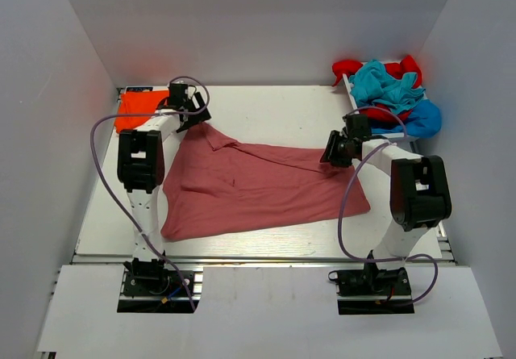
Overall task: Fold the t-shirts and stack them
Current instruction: Grap the side of the flattened tshirt furthest away from the robot with both arms
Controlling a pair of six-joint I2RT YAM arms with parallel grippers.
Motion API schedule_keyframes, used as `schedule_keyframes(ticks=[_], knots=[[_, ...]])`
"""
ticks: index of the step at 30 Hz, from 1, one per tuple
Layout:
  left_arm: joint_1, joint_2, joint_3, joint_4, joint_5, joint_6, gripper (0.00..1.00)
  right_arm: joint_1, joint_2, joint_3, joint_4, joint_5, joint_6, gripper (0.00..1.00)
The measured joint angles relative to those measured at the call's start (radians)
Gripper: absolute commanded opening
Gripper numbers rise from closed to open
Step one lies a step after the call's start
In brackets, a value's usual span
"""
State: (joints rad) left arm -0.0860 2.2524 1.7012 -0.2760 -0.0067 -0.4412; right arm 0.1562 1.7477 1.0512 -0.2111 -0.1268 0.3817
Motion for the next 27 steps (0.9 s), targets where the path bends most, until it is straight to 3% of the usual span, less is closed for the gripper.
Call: schedule_keyframes(ticks=[5,7,10,11,14,15,16,19,21,27], knots=[[0.000,0.021,0.028,0.007,0.010,0.003,1.00,0.000,0.029,0.000,0.004,0.001,0.006,0.39],[0.000,0.025,0.041,0.008,0.007,0.003,0.95,-0.001,0.038,0.000,0.003,0.006,0.006,0.38],[0.000,0.035,0.057,0.015,-0.003,0.008,0.78,-0.002,0.040,0.000,0.002,0.017,0.008,0.38],[0.000,0.037,0.060,0.016,-0.005,0.009,0.63,-0.003,0.040,0.001,0.002,0.020,0.008,0.38],[0.000,0.053,0.071,0.030,0.005,0.020,0.34,-0.004,0.041,0.002,0.002,0.021,0.006,0.31],[0.000,0.064,0.076,0.034,0.012,0.024,0.09,-0.005,0.041,0.003,0.002,0.021,0.005,0.29],[0.000,0.071,0.077,0.040,0.018,0.021,0.00,-0.005,0.041,0.005,0.002,0.021,0.005,0.23],[0.000,0.090,0.077,0.050,0.042,0.035,0.00,-0.005,0.042,0.013,0.002,0.021,0.004,0.13],[0.000,0.090,0.074,0.063,0.051,0.037,0.00,-0.005,0.042,0.018,0.002,0.020,0.002,0.00],[0.002,0.023,-0.043,0.134,0.051,0.038,0.00,-0.005,0.040,0.046,-0.004,0.023,0.000,0.00]])
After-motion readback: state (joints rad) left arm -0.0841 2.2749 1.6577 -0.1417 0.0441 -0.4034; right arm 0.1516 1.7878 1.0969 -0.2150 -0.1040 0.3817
